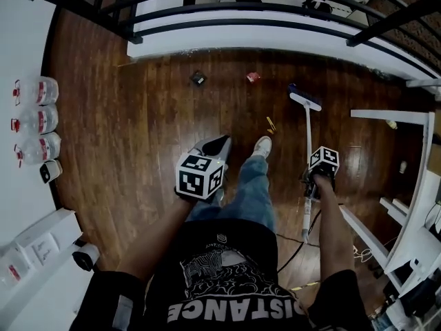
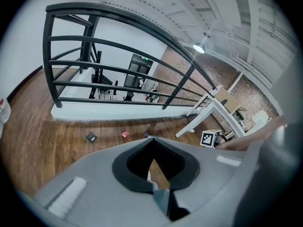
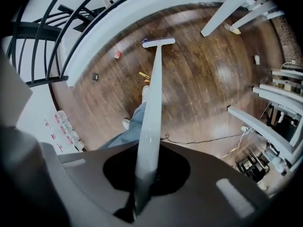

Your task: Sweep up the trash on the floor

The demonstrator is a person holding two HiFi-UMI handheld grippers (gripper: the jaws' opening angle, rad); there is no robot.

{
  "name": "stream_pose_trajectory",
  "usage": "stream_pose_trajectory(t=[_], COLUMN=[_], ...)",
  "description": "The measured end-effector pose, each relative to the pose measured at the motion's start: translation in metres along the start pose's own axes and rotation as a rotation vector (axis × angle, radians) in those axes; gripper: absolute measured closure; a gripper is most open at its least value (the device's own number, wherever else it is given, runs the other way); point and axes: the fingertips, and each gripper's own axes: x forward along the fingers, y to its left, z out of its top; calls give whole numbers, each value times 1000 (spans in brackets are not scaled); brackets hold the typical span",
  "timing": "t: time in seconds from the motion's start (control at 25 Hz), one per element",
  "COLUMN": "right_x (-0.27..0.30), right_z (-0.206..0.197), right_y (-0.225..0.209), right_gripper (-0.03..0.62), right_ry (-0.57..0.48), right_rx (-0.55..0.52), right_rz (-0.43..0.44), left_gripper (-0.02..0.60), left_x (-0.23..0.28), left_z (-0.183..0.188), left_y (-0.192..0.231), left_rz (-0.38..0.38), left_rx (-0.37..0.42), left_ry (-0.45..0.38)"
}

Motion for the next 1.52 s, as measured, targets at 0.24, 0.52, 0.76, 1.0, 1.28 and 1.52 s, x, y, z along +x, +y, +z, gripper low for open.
stream_pose_trajectory(t=[0.24,0.52,0.76,1.0,1.28,1.52], right_x=[36,68,82,85,68,38], right_z=[-56,-111,-147,-164,-176,-176], right_y=[25,41,51,52,54,60], right_gripper=[594,594,594,594,594,594], right_ry=[3,10,20,13,-27,-69], right_rx=[17,30,32,33,34,-90], right_rz=[23,31,30,46,115,134], left_gripper=[577,577,577,577,577,577], left_x=[-33,-62,-78,-81,-84,-84], left_z=[-30,-54,-66,-79,-86,-88], left_y=[27,41,43,37,32,35], left_rz=[-19,-42,-65,-86,-95,-80], left_rx=[-7,-13,-20,-33,-76,-138], left_ry=[-15,-41,-57,-59,-69,-92])
